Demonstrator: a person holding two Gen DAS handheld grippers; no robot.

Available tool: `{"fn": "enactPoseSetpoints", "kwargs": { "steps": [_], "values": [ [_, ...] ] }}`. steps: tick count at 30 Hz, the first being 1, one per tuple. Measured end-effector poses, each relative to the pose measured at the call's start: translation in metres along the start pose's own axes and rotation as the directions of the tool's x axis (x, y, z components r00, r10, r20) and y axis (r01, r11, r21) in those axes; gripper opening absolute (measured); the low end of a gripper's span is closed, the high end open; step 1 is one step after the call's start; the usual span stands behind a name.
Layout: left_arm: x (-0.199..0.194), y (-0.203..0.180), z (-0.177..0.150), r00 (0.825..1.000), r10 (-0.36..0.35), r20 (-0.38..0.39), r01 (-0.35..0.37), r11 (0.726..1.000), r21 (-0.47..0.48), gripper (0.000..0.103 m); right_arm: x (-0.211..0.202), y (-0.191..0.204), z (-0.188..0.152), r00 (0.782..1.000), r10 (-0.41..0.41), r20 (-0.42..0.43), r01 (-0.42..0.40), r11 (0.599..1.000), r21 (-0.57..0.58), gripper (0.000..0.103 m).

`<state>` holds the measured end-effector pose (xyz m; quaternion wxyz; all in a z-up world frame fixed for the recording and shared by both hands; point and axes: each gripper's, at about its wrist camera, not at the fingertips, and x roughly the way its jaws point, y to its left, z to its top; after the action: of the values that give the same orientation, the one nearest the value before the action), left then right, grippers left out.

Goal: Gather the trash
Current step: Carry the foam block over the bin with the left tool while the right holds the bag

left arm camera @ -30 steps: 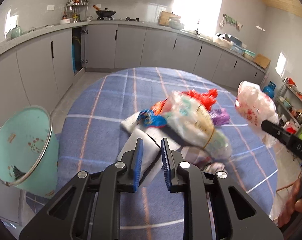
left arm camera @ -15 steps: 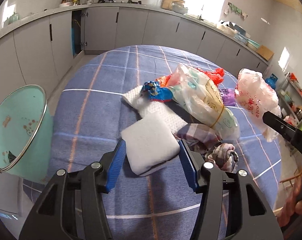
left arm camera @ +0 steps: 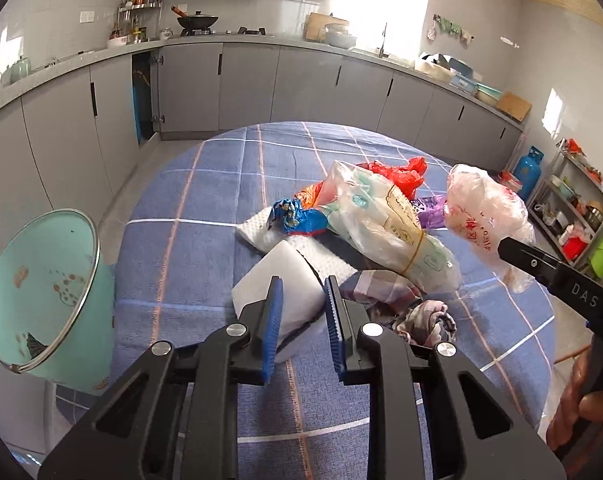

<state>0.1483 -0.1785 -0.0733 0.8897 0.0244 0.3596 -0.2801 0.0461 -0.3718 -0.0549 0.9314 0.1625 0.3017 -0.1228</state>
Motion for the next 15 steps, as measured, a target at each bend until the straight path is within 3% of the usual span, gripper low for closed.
{"fn": "enactPoseSetpoints", "kwargs": {
  "steps": [5, 15],
  "values": [
    [0.001, 0.01, -0.007, 1.0, -0.008, -0.019, 0.007, 1.0, -0.021, 0.018, -0.001, 0.0, -0.001, 1.0, -0.001, 0.001, 0.001, 1.0, -0.002, 0.018],
    [-0.036, 0.021, 0.011, 0.995, -0.01, 0.1, 0.013, 0.999, -0.034, 0.018, -0.004, 0.011, 0.004, 1.0, 0.02, 0.015, -0.02, 1.0, -0.01, 0.018]
  ]
}}
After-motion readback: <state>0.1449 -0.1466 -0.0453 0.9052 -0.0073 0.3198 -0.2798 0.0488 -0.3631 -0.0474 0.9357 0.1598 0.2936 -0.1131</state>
